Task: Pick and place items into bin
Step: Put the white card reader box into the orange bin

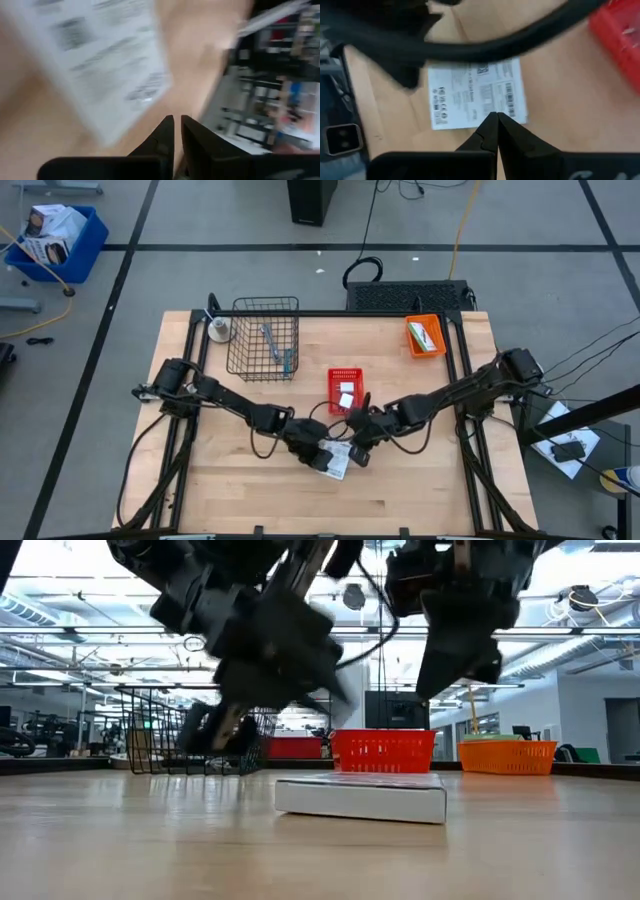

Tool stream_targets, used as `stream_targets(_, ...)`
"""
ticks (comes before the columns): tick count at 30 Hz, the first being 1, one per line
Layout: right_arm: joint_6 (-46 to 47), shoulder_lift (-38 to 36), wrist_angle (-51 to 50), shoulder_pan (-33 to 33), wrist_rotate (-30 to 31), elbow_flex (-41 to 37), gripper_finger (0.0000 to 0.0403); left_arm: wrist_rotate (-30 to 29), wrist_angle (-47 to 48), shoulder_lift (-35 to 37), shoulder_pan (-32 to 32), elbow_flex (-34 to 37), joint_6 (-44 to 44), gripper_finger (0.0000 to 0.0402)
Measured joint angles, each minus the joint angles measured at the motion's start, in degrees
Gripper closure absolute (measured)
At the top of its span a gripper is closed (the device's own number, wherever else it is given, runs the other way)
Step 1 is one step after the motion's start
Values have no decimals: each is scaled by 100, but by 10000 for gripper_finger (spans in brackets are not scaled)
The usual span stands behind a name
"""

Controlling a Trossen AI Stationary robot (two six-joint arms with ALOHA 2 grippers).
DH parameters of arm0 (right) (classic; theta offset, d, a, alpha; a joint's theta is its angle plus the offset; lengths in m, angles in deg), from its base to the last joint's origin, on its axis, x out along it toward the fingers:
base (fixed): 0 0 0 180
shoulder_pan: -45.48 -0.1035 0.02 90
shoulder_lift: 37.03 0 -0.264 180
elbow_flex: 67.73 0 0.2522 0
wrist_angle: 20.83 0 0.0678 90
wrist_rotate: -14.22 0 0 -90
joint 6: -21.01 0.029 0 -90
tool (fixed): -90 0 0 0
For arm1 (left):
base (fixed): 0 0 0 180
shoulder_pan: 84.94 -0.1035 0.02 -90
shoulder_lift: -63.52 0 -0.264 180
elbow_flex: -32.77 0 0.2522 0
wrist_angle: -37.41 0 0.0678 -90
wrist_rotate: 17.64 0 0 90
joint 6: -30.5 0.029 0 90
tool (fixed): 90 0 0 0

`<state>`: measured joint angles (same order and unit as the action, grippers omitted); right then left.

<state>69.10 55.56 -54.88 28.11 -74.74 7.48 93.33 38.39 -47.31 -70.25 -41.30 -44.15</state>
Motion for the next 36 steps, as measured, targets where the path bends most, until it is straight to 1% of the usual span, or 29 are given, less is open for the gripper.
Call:
stream_targets(6, 991, 115, 69, -223, 67, -111, 403, -50, 1256, 95, -48, 13, 455, 370)
stream_targets(8, 1370, 179, 174, -275, 62, -251, 403, -89, 1167, 197, -46, -8, 627, 385)
stream_targets(10, 1742, 237, 298, -354, 38, -383, 403, -339, 1425, 378, -40, 0, 823, 396)
stream_targets(13, 2183, 323, 619, -469, 18, -585, 403, -613, 1495, 408, -109, -12, 895, 394)
stream_targets(16, 2565, 426, 1134, -515, -128, -763, 403, -557, 1705, 379, -199, 6, 946, 396)
stream_targets(19, 2746, 574, 1516, -532, -120, -818, 403, -517, 1986, 328, -207, 5, 1035, 397)
stream_targets(21, 2826, 662, 1540, -558, -162, -819, 403, -556, 1915, 313, -203, 10, 1122, 394)
stream_targets(27, 3447, 1072, 1851, -576, -557, -802, 403, -639, 1701, 309, -227, 2, 1207, 395)
stream_targets(31, 3556, 1231, 2250, -595, -555, -799, 403, -712, 1742, 307, -229, 2, 1323, 394)
stream_targets(36, 3588, 1252, 2407, -490, -490, -801, 403, -636, 1705, 150, -231, 10, 1309, 395)
